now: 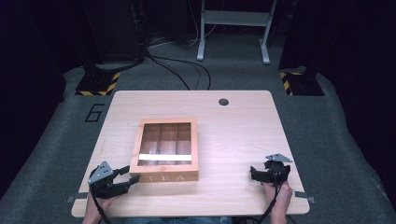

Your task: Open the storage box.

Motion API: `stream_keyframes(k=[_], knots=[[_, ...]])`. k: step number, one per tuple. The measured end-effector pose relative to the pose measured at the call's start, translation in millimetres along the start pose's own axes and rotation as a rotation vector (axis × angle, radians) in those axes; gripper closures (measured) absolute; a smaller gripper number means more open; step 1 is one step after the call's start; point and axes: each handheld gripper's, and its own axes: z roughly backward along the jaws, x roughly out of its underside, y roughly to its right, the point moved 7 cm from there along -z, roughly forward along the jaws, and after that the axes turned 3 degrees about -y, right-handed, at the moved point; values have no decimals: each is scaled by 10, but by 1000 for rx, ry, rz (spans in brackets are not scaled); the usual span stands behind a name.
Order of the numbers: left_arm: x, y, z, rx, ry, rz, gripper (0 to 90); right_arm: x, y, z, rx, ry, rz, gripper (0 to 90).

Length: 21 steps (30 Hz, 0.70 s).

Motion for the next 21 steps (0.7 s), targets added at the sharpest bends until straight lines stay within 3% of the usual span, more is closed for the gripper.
stream_keyframes(k=[8,9,14,21], knots=[[38,11,-33,-23,95,29,403,0,0,0,0,0,0,2],[47,12,-26,-7,88,23,404,0,0,0,0,0,0,2],[58,11,-37,-11,127,33,408,1,3,4,1,0,-4,7],[73,14,-27,-11,135,36,420,1,3,4,1,1,-4,7]])
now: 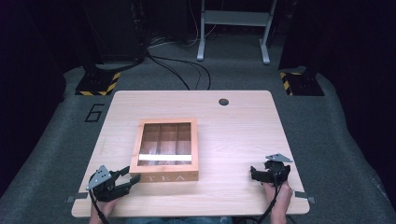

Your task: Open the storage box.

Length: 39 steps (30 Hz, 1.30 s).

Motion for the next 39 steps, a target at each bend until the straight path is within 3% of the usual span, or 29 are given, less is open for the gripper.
stream_keyframes(k=[5,20,23,28,29,39], knots=[[-4,13,-4,-8,24,12,421,2,-5,3,1,-1,-4,8],[-91,14,12,-19,43,-13,421,2,-5,3,1,-1,-4,8],[-128,21,11,-36,63,-14,422,1,-4,2,0,-1,-3,8],[-201,23,22,-25,67,-28,422,3,-6,3,0,-2,-5,8],[-237,23,10,-33,88,-28,424,3,-5,4,1,-3,-5,8],[-367,-11,-20,-70,90,-55,414,4,-7,5,1,-4,-9,9]])
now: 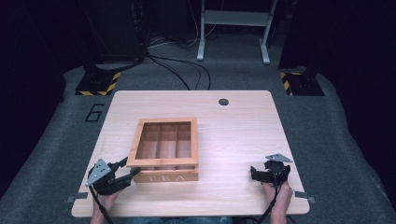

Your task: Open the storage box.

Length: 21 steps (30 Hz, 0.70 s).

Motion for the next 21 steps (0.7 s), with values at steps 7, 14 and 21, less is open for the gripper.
stream_keyframes(k=[7,14,21], knots=[[-105,-47,-25,-41,27,-15,410,-1,1,-1,-1,1,1,10],[-277,-82,-40,-48,49,-22,409,-2,3,-2,-2,3,5,10],[-444,-122,-53,-58,60,-37,410,-2,2,-2,-2,2,3,10]])
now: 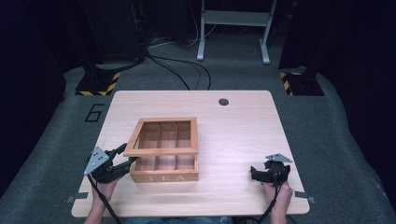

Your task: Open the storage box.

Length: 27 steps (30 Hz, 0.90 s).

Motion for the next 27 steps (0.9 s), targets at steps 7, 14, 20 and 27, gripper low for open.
stream_keyframes(k=[7,14,20,27], knots=[[-112,-40,-37,-5,7,9,412,-1,1,0,0,1,1,10],[-249,-63,-56,-29,25,0,426,0,1,0,0,1,1,10],[-332,-94,-72,-47,36,-4,452,0,0,0,1,0,0,10],[-399,-135,-104,-68,53,-2,491,1,-1,2,1,-1,-2,10]])
